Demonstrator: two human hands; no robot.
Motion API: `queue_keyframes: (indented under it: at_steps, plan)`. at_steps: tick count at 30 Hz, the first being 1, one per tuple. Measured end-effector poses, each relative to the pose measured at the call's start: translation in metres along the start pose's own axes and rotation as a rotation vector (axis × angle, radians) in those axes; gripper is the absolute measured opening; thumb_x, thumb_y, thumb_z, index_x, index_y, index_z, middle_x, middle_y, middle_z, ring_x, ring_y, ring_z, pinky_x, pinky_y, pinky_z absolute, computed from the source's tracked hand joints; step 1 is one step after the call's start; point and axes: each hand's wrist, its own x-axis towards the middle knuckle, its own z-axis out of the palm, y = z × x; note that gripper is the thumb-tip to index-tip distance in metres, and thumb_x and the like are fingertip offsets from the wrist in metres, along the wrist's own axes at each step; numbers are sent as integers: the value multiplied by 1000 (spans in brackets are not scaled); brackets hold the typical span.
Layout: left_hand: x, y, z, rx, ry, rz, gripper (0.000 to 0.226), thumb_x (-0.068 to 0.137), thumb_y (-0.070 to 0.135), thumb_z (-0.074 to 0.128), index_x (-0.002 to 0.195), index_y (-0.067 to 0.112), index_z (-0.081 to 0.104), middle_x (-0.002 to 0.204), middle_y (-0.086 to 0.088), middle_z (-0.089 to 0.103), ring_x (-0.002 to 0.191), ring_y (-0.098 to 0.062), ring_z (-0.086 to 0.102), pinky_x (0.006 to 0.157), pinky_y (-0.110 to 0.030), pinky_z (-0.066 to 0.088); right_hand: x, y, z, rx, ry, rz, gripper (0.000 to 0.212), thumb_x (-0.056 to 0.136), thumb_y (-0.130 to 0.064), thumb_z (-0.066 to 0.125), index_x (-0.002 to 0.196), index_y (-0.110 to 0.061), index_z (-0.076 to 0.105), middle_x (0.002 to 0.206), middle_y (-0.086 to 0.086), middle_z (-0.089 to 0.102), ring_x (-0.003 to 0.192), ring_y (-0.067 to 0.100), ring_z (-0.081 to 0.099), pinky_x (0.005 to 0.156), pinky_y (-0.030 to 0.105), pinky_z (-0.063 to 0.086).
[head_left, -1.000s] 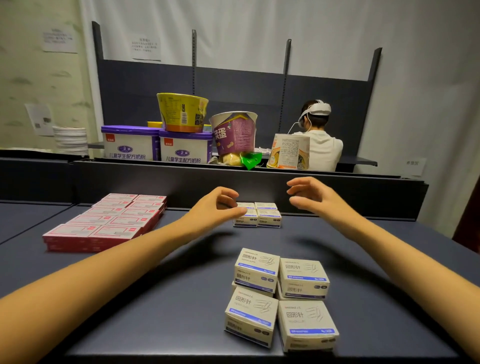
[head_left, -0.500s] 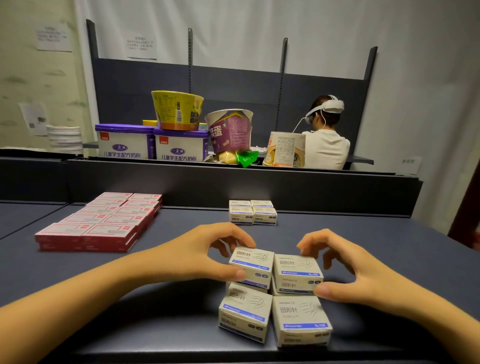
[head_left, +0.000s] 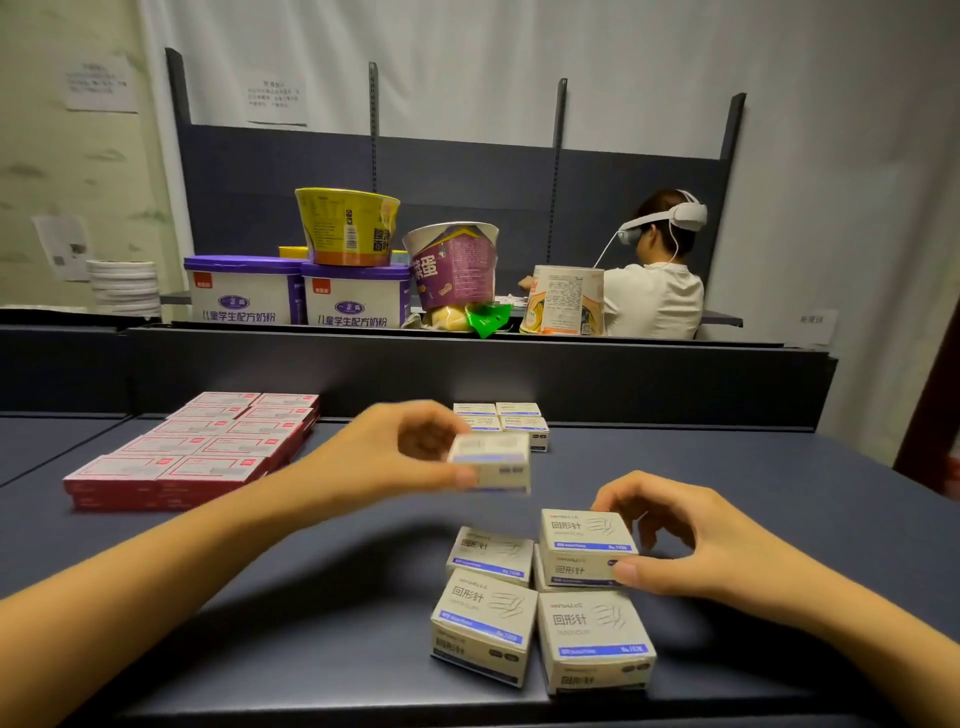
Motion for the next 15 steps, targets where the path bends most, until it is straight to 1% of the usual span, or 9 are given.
queue_keyframes:
  at_steps: [2,5,7,9,11,12,14,15]
  plan:
    - [18,-4,-8,14,109,-18,23,75,15,74,94,23,65,93,1,73,83,-7,69,72,-14,54,0,0,0,19,12,5,48,61,-58,62,101,-32,56,99,-22,66,93,7,60,81,22,53]
    - [45,-19,-15,101,129,-71,22,77,23,73,97,23,64,94,7,71,85,-7,68,69,-10,53,1,1,1,33,28,-1,47,61,-57,63,100,-32,57,99,-21,67,91,8,60,80,22,53]
    - [58,-35,-14,85,157,-100,26,76,20,74,100,17,64,94,1,71,85,-10,67,69,-9,52,1,2,2,43,33,-8,47,61,-57,63,100,-32,58,100,-19,67,90,8,60,78,22,52]
    - [67,-52,-9,91,180,-122,32,75,20,76,104,14,64,95,-2,71,87,-13,67,70,-10,53,2,3,1,80,53,-21,44,62,-54,65,99,-31,59,100,-15,68,88,10,61,77,25,53]
    - [69,-66,-5,153,144,-152,37,75,22,76,108,14,62,99,-1,69,87,-11,66,71,-11,52,3,7,0,169,112,-47,42,60,-51,70,97,-32,62,101,-9,69,90,14,64,77,29,55]
    - [68,-71,-2,180,111,-165,39,75,22,76,110,14,61,100,0,68,87,-9,65,71,-10,51,3,9,-1,221,150,-53,45,57,-53,74,96,-33,63,102,-7,69,92,16,65,78,29,55]
    - [65,-78,2,196,78,-166,40,76,23,75,111,16,58,101,1,66,85,-6,63,70,-9,51,7,13,-2,317,220,-51,55,51,-57,77,98,-30,63,102,-7,71,93,14,67,75,24,56]
    - [64,-79,4,196,86,-156,41,76,23,75,111,17,55,100,1,65,84,-6,62,70,-10,51,10,15,-2,342,248,-46,57,52,-54,77,100,-27,62,101,-8,71,93,12,67,73,20,55]
